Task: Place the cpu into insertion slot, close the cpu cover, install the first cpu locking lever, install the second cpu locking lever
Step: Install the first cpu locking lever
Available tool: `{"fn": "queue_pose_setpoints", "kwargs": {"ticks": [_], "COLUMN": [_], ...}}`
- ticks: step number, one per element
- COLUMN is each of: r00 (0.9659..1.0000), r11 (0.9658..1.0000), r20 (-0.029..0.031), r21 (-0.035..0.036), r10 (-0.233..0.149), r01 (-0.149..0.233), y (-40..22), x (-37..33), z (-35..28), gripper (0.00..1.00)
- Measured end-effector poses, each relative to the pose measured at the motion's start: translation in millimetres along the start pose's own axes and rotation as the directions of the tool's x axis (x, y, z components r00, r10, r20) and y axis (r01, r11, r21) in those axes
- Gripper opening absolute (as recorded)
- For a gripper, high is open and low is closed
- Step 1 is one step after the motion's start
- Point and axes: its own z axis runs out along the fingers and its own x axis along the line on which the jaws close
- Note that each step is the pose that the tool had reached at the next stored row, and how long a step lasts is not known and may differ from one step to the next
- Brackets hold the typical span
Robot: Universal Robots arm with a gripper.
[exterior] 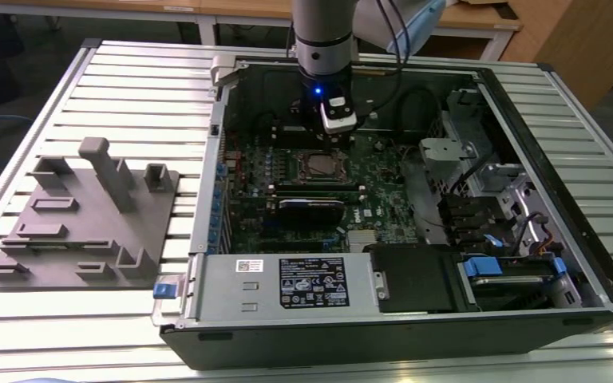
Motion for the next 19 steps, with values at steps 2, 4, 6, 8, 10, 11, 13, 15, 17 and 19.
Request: {"fn": "queue_pose_setpoints", "kwargs": {"ticks": [2,4,6,8,10,11,13,15,17,19], "r00": [1.0000,1.0000,1.0000,1.0000,1.0000,1.0000,1.0000,1.0000,1.0000,1.0000], "r11": [1.0000,1.0000,1.0000,1.0000,1.0000,1.0000,1.0000,1.0000,1.0000,1.0000], "r20": [0.0003,0.0003,0.0002,0.0001,0.0001,0.0002,0.0002,0.0002,0.0003,0.0004], "r21": [-0.0006,-0.0004,-0.0004,-0.0003,-0.0003,-0.0004,-0.0001,0.0000,0.0001,0.0003], "r10": [0.000,0.000,0.000,0.000,0.000,0.000,0.000,0.001,0.002,0.003], "r01": [0.000,0.000,0.000,0.000,0.000,0.000,0.000,-0.001,-0.002,-0.003], "y": [0.1,0.1,0.3,0.5,0.7,0.8,1.9,3.7,5.3,5.6], "x": [0.0,-0.2,-0.5,-0.9,-1.1,-1.1,-0.6,0.4,1.3,1.9], "z": [0.1,-1.2,-3.4,-6.2,-7.7,-7.7,-7.8,-7.8,-7.8,-7.9], "gripper": [0.10,0.10,0.10,0.10,0.10,0.10,0.10,0.10,0.10,0.10]}}
